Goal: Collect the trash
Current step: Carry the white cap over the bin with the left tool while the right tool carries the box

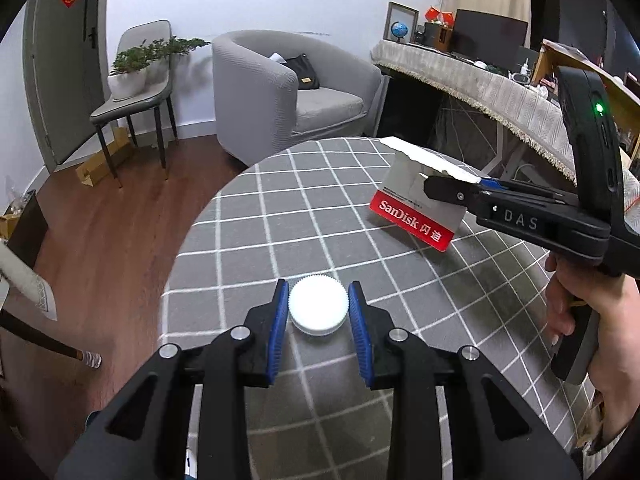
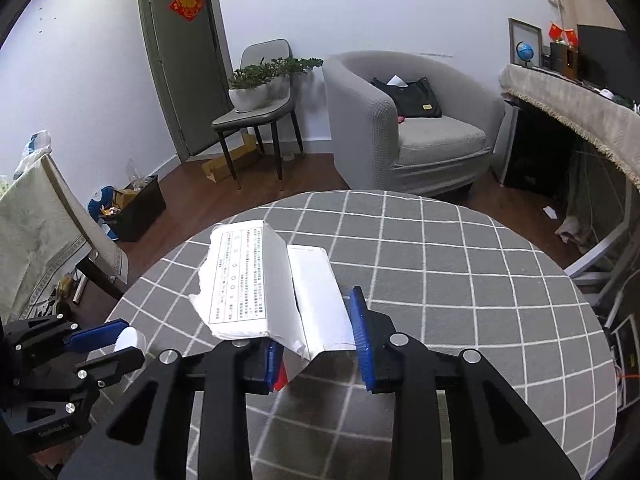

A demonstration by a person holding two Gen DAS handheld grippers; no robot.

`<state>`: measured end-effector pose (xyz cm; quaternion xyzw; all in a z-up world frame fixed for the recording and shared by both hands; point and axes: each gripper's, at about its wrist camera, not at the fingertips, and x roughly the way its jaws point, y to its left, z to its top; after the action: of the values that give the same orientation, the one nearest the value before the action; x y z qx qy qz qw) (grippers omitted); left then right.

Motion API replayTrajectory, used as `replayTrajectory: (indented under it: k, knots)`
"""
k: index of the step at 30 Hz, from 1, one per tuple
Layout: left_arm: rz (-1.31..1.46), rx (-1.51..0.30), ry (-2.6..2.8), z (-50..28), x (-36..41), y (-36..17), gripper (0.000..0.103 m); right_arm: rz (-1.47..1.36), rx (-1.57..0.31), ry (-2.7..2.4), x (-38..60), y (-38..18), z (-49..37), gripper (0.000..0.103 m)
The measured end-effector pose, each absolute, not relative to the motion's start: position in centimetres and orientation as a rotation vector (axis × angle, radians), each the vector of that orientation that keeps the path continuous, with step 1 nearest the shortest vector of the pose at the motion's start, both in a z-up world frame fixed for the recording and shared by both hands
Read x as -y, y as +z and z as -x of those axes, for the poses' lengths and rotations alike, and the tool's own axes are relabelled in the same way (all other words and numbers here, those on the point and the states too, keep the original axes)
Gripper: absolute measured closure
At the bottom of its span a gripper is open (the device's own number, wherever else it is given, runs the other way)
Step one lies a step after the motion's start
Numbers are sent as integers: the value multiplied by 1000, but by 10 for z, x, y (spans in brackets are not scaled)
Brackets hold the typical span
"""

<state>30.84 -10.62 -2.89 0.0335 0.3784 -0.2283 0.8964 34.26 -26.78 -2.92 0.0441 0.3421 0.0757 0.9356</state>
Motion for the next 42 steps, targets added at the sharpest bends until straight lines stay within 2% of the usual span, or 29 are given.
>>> replayTrajectory:
  k: [24, 42]
  knots:
    - [-23, -743, -377, -235, 33, -4, 71, -45, -627, 215, 204, 4, -261, 72]
    - [10, -761, -267, -211, -44, -13, 71, -45, -633, 357, 121, -13, -251, 72]
